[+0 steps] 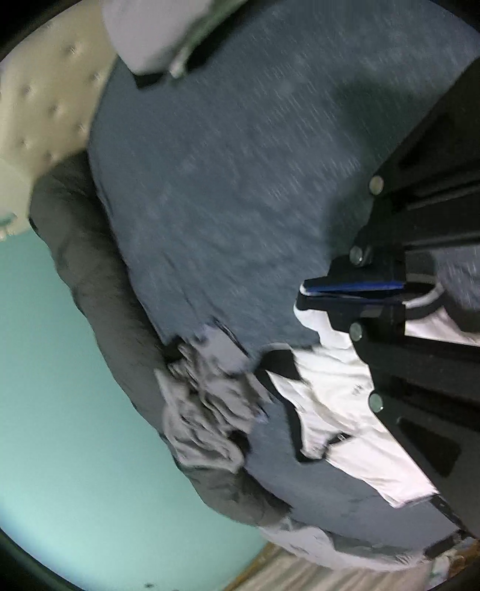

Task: Fold clothes

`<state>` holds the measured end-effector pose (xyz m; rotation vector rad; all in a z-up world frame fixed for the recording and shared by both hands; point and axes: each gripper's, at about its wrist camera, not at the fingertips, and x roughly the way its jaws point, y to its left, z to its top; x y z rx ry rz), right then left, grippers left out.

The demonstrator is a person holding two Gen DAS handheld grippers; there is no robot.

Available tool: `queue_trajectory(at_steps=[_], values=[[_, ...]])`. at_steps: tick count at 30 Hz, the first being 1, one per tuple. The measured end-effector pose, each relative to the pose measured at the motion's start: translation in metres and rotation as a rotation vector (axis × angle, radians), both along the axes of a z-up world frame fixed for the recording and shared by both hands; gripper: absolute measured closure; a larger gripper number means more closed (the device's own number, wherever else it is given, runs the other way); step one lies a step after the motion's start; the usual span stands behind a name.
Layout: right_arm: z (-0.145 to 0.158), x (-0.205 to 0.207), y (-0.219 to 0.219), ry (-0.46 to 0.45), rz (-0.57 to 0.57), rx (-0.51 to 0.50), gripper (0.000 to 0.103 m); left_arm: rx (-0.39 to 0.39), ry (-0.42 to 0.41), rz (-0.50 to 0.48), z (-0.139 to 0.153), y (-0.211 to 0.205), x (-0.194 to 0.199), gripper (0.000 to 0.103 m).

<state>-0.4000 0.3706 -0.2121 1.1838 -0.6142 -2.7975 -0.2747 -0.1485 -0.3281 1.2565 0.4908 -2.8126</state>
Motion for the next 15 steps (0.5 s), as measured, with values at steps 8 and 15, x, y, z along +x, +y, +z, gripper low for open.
queue_trajectory(at_steps=[8,15], values=[[-0.037,-0.024,0.007,-0.124,-0.021,0.058,0.098,-0.001,-0.003,0.007,-0.001,-0.003,-0.001,0.088],[-0.064,0.000,0.028,-0.151,-0.047,-0.041,0.065,-0.001,-0.005,0.005,-0.002,-0.004,-0.001,0.088]])
